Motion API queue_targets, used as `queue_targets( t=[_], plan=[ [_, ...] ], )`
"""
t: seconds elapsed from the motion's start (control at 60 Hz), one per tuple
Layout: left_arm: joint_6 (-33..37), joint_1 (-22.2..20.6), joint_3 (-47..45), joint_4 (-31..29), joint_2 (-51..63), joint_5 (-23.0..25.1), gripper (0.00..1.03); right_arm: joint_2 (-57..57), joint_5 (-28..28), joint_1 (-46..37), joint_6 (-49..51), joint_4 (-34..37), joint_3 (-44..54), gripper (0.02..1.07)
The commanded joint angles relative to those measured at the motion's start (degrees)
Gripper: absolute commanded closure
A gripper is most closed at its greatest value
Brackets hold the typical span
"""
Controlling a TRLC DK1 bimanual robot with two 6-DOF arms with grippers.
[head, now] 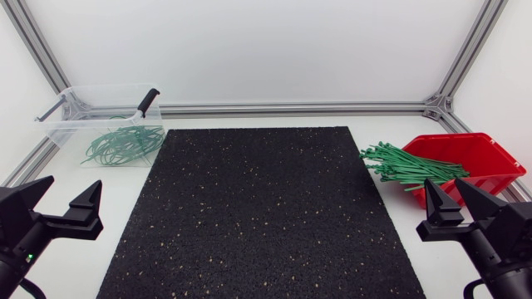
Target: Take a green cable tie from the red box, thread the tail through the head to close it, then place it in the transparent bin on the left.
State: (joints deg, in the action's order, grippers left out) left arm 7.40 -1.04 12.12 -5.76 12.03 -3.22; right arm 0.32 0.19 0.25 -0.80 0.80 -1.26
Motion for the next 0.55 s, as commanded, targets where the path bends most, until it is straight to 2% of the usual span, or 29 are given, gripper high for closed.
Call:
queue_targets(
  t=[0.0, 0.333, 0.367, 0.433, 0.533],
  plan=[
    [-2.64, 0.55, -3.24, 1.49, -2.66, 0.83, 0.04, -0.32, -0.19, -0.25, 0.8, -0.8, 1.26, 0.34],
    [-7.4, 1.04, -12.12, 5.76, -12.03, 3.22, 0.04, -0.32, -0.19, -0.25, 0.8, -0.8, 1.26, 0.32],
    [-7.4, 1.04, -12.12, 5.76, -12.03, 3.22, 0.04, -0.32, -0.19, -0.25, 0.8, -0.8, 1.26, 0.26],
    [-7.4, 1.04, -12.12, 5.76, -12.03, 3.22, 0.04, -0.32, -0.19, -0.25, 0.8, -0.8, 1.26, 0.21],
    [-7.4, 1.04, -12.12, 5.76, -12.03, 3.22, 0.04, -0.32, -0.19, -0.25, 0.8, -0.8, 1.26, 0.2]
  ],
)
